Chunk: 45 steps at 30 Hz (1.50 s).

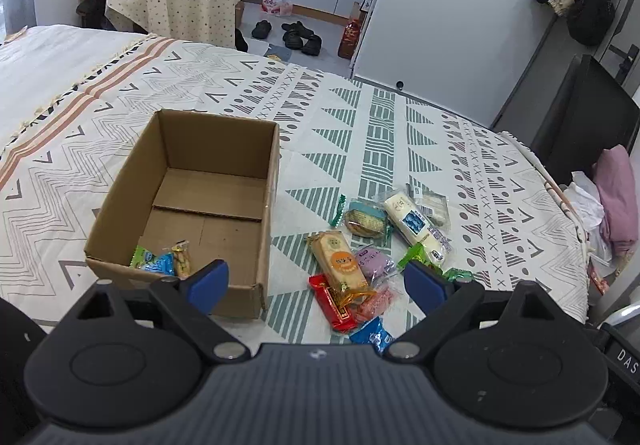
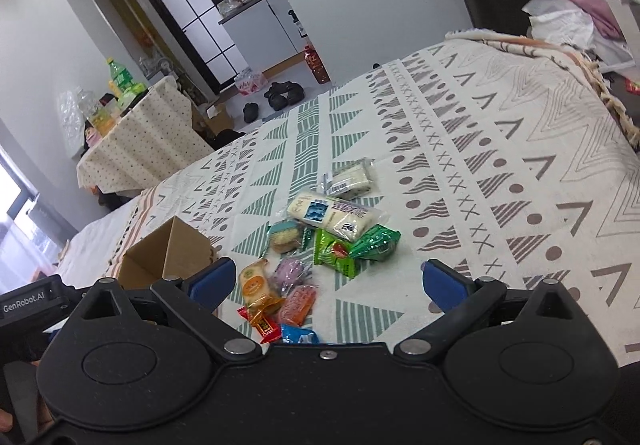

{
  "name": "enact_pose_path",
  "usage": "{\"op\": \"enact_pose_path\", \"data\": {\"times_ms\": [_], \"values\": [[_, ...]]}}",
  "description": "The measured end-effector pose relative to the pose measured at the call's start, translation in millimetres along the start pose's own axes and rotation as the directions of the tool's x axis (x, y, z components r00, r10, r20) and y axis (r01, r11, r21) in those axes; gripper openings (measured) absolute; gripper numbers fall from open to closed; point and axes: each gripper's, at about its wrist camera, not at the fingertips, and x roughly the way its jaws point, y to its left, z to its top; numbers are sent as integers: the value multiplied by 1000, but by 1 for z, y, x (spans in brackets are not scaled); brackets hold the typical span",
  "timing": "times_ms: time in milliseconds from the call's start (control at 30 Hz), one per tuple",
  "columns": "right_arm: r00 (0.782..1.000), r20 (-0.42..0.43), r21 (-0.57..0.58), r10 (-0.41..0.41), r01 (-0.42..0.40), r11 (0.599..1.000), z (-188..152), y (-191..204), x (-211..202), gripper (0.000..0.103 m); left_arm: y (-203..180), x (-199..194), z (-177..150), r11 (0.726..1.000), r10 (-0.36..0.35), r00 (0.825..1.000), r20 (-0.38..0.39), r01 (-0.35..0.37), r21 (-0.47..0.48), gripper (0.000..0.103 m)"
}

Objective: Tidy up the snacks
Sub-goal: 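Move both tools back over the snack pile, then grasp the bread bun pack with the left tool while the right tool grasps a green pack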

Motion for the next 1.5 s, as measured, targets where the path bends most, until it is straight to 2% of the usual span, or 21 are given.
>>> {"op": "enact_pose_path", "data": {"times_ms": [100,200,400,600,767,867,967,1100,1233,1400,1500], "values": [[1000,-1,42,22,-21,999,-1,-12,5,101,-10,6,0,999,37,999,10,-37,21,94],[999,-8,83,32,-31,996,-2,-21,12,101,-19,16,0,999,22,1000,-11,-22,36,94],[999,-18,67,48,-47,997,-1,-25,31,101,-37,37,-1,996,64,998,-14,-63,67,93],[1000,-24,61,-2,3,998,2,-30,51,101,-47,64,-1,992,101,993,-58,-97,77,91],[999,-41,88,6,-3,996,4,-38,68,101,-53,83,-4,989,123,989,-77,-115,92,90],[997,-76,132,26,-16,991,7,-46,80,101,-57,95,-4,988,136,986,-93,-128,87,85],[996,-92,140,11,2,990,9,-49,90,101,-59,108,-4,987,144,984,-107,-136,81,81],[991,-132,150,28,-8,989,10,-51,107,100,-59,124,-5,981,183,977,-107,-174,86,69],[986,-163,142,32,-9,990,11,-53,120,96,-53,140,-6,979,198,970,-141,-189,75,58],[980,-190,142,54,-27,990,12,-52,134,81,-53,153,-6,978,206,966,-158,-196,75,57],[978,-202,144,44,-15,990,12,-53,142,78,-54,160,-7,977,208,963,-170,-198,78,57]]}}
